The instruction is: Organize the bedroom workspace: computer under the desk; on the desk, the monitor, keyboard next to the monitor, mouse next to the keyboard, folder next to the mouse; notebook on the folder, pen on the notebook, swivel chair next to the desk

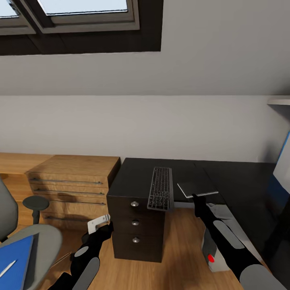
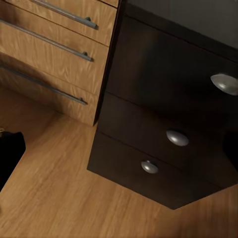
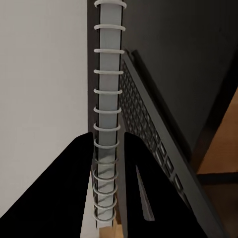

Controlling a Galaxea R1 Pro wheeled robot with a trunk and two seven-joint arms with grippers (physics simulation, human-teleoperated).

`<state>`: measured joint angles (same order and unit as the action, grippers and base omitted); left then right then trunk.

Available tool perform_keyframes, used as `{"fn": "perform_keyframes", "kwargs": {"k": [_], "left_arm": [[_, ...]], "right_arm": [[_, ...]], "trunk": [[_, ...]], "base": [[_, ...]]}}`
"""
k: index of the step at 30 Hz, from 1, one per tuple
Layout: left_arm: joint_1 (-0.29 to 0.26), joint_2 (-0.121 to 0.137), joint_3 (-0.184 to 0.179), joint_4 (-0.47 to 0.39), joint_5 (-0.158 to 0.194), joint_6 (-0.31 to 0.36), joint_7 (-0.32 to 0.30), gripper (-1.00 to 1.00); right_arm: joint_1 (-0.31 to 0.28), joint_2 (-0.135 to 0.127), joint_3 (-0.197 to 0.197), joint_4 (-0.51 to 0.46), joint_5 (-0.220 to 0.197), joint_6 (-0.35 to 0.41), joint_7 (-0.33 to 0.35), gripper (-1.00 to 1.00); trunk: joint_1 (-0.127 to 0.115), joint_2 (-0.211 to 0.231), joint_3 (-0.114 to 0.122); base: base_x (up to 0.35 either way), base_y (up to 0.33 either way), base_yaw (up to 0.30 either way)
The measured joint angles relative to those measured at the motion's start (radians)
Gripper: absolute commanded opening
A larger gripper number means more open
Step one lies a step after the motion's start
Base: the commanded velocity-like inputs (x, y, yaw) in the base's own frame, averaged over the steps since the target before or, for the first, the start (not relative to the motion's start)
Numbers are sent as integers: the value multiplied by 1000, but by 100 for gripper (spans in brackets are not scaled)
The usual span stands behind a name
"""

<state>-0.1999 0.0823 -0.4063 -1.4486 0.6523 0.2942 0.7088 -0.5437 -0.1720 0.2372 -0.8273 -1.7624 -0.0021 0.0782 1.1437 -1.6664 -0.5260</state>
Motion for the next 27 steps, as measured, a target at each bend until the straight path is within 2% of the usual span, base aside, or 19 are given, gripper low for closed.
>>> {"fn": "perform_keyframes", "kwargs": {"k": [6, 16, 27], "left_arm": [[0, 0, -1, -1, 0, 0, 0, 100], [0, 0, 0, -41, 5, 1, 0, 100], [0, 0, 0, -48, 6, 1, 0, 100]], "right_arm": [[0, 1, 0, 0, 0, 0, 0, -100], [0, 1, 0, 0, 0, 1, 0, -100], [0, 0, 0, 0, 0, 0, -2, -100]], "trunk": [[0, 0, 0], [0, 0, 0], [42, -77, -34]], "base": [[125, 20, 0], [18, 3, 0], [1, 0, 0]]}}
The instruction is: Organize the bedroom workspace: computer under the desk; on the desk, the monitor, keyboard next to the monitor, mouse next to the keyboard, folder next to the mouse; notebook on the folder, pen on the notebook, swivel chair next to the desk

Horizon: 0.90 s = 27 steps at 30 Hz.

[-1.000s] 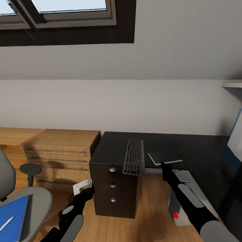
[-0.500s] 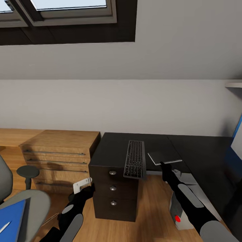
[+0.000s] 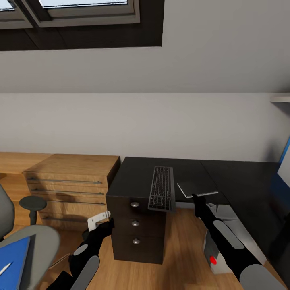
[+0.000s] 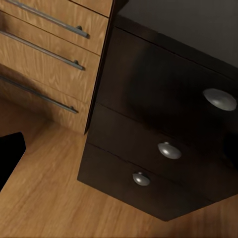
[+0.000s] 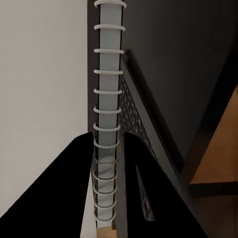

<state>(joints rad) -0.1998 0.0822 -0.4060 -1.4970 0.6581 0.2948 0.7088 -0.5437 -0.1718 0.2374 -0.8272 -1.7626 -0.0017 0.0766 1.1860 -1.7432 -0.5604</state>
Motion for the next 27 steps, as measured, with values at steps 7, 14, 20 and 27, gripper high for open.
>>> {"fn": "perform_keyframes", "kwargs": {"k": [7, 14, 20, 27], "left_arm": [[0, 1, 0, 0, 0, 0, 0, 100], [0, 0, 0, 0, 0, 0, 0, 100], [0, 1, 0, 0, 0, 0, 0, 100], [0, 1, 0, -1, 0, 0, 0, 100]], "right_arm": [[0, 0, 0, 0, 0, 0, -1, -100], [0, 0, 0, 0, 1, 0, -2, -100], [0, 0, 0, 0, 1, 0, -2, -100], [0, 0, 0, 0, 3, 0, -2, -100]], "trunk": [[27, -49, -22], [54, -98, -44], [77, -140, -63], [104, -189, -85]], "base": [[0, 0, 0], [0, 0, 0], [0, 0, 0], [0, 0, 0]]}}
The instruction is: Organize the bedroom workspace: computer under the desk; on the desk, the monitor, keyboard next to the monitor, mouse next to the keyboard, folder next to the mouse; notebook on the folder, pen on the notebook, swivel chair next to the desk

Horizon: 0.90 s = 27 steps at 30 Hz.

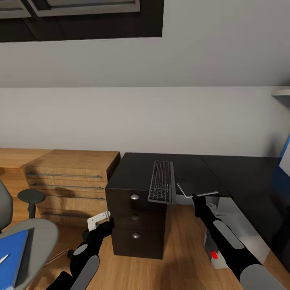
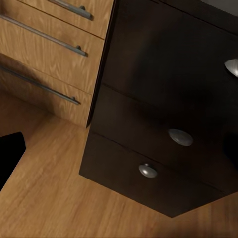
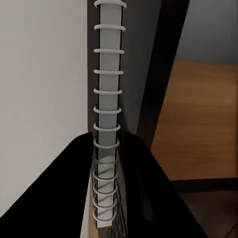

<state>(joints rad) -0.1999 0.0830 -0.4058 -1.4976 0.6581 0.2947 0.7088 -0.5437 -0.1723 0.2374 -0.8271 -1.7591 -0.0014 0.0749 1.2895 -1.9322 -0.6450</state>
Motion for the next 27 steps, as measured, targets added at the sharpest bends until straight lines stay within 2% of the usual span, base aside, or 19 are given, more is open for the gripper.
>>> {"fn": "perform_keyframes", "kwargs": {"k": [18, 27], "left_arm": [[0, 0, 0, -1, 0, 0, 0, 100], [0, 0, 0, -1, 0, 1, 1, 100]], "right_arm": [[-1, 0, -2, -5, 3, -1, 5, -100], [-1, 0, -2, -5, 3, 0, 4, -100]], "trunk": [[69, -126, -56], [69, -126, -56]], "base": [[0, 0, 0], [0, 0, 0]]}}
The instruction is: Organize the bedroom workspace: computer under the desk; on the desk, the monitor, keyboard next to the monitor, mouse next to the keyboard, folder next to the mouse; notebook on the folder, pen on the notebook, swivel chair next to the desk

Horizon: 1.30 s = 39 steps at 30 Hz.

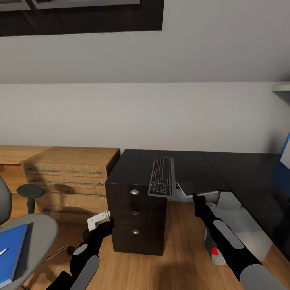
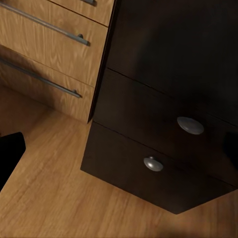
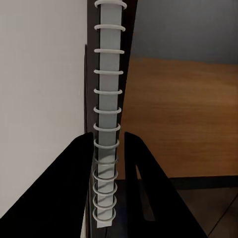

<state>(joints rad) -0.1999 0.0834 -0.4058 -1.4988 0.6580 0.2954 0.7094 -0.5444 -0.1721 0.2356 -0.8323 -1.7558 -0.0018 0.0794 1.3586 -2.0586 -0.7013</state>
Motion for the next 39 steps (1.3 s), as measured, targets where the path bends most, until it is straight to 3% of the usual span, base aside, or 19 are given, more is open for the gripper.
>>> {"fn": "perform_keyframes", "kwargs": {"k": [39], "left_arm": [[0, 1, 0, 0, 0, 2, 0, 100]], "right_arm": [[0, 0, 1, -1, -1, -1, 0, -100]], "trunk": [[0, 0, 0]], "base": [[20, 0, 0]]}}
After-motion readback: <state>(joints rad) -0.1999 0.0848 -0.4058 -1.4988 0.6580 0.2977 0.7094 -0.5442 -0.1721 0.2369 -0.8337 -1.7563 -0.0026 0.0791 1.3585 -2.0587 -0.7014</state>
